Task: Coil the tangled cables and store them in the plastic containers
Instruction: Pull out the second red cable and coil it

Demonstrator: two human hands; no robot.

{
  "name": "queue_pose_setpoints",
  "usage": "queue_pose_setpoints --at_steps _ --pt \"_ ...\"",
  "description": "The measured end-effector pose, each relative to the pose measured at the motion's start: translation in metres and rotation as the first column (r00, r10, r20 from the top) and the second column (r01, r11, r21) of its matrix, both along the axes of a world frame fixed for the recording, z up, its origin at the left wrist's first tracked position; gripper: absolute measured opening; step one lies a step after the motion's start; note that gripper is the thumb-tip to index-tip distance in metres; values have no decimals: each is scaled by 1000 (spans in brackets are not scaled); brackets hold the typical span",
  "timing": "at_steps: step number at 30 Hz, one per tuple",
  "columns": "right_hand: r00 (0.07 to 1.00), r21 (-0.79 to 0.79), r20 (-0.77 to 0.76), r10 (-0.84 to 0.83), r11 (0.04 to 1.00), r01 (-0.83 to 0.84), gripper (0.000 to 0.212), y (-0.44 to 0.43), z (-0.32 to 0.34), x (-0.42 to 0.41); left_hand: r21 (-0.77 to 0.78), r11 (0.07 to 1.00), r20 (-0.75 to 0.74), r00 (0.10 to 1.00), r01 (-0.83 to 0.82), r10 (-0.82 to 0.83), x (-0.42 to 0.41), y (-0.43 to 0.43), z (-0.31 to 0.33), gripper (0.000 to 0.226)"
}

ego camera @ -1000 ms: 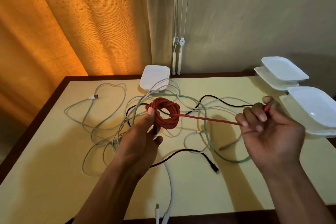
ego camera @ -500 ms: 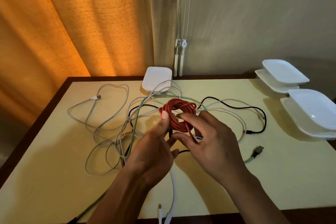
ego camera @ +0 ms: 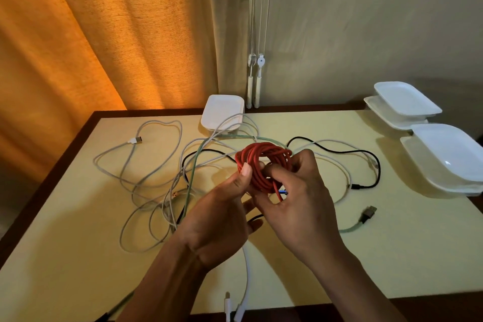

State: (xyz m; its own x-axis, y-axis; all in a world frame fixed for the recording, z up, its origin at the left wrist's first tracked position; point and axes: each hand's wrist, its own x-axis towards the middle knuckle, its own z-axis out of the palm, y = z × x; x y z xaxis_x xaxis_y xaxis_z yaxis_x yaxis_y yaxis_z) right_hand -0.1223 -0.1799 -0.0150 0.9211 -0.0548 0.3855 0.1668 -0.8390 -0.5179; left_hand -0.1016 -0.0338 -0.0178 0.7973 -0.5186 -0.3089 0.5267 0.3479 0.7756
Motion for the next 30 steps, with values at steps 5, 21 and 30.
queue_pose_setpoints --at_steps 5,21,30 --pt "997 -71 -76 30 997 -36 37 -7 3 -1 172 985 82 997 -4 -10 9 13 3 41" --pt "980 -253 -162 116 955 -155 30 -13 8 -1 393 918 113 993 -57 13 13 21 13 25" --pt "949 962 29 314 249 -112 37 -58 21 3 319 869 28 921 -378 389 25 27 5 17"
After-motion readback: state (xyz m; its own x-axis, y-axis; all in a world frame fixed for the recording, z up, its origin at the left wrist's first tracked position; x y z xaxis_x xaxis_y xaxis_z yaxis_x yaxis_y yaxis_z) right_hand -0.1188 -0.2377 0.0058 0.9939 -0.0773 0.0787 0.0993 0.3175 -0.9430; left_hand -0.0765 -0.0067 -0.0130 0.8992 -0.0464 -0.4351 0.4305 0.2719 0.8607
